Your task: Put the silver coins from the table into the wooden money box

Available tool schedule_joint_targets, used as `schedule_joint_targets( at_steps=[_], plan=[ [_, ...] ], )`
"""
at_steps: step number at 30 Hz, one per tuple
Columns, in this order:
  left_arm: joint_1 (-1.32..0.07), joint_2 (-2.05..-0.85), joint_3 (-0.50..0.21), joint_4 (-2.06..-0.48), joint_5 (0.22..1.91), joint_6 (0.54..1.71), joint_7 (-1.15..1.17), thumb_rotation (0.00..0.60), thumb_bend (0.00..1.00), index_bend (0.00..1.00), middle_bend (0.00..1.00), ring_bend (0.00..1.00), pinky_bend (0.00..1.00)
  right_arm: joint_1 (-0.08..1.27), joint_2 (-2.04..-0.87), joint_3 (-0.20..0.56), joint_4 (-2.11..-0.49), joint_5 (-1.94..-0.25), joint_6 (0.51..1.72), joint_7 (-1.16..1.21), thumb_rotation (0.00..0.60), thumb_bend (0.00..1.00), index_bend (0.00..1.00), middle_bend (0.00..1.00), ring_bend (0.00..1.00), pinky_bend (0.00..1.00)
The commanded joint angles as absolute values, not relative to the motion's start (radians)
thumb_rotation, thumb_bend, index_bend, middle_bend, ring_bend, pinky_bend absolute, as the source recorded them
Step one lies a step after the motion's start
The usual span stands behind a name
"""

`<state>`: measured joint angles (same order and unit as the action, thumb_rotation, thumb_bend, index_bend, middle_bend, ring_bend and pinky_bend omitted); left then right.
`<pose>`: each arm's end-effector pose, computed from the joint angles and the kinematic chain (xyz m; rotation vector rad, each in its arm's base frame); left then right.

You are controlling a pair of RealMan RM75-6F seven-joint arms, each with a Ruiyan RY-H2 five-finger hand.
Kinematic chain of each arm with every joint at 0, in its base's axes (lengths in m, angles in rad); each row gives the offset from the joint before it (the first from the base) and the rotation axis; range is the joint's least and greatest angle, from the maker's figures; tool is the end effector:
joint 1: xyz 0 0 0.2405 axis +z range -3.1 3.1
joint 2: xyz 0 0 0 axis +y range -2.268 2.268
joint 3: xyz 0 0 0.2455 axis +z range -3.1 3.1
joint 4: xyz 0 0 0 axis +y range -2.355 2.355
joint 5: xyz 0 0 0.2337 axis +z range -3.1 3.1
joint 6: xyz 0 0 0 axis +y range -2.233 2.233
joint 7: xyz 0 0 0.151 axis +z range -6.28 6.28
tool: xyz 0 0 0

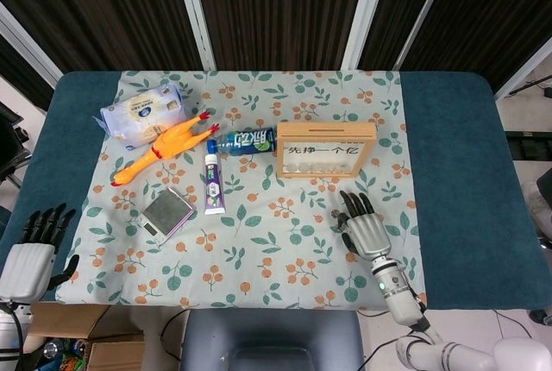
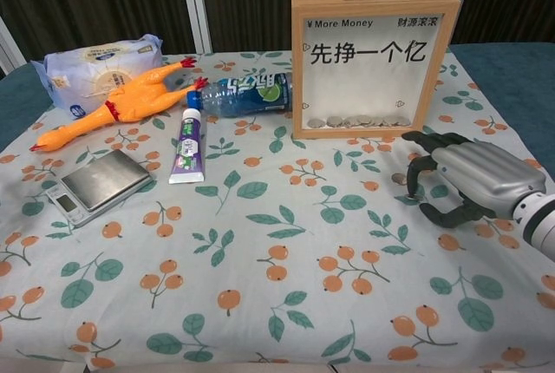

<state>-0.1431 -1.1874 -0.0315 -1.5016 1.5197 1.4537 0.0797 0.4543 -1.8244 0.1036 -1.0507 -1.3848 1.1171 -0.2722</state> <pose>-0.3167 0.2048 0.1141 -1.4920 -0.7980 -0.8366 -0.2402 -0.2935 -0.0891 1.7476 -0.8561 0.8065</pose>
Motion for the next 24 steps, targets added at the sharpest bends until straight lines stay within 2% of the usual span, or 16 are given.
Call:
schedule_joint_targets(
  at_steps=[1,12,19,24],
  plan=[
    [-0.143,-1.188,-0.03,-1.501,1.52,1.452,0.079,0.6,0.37,0.0,0.0,0.0,0.0,0.455,-1.828,0.103,-1.046,-1.388,1.121,-0.27,0.6,0.37,0.61,0.01,0.0,0.0],
    [-0.146,-1.19,-0.029,-1.497,1.526,1.451,0.072,0.6,0.37,0.0,0.0,0.0,0.0,0.456,-1.842,0.089,-1.004,-1.423,1.158,-0.252,0.6,0.4,0.65,0.03,0.0,0.0],
    [-0.147,-1.194,-0.026,-1.488,1.531,1.451,0.064,0.6,0.37,0.0,0.0,0.0,0.0,0.463,-1.855,0.079,-0.96,-1.461,1.187,-0.216,0.6,0.4,0.57,0.04,0.0,0.0],
    [-0.147,-1.193,-0.023,-1.491,1.535,1.452,0.067,0.6,0.37,0.0,0.0,0.0,0.0,0.47,-1.863,0.074,-0.935,-1.483,1.202,-0.203,0.6,0.44,0.59,0.07,0.0,0.0]
  ],
)
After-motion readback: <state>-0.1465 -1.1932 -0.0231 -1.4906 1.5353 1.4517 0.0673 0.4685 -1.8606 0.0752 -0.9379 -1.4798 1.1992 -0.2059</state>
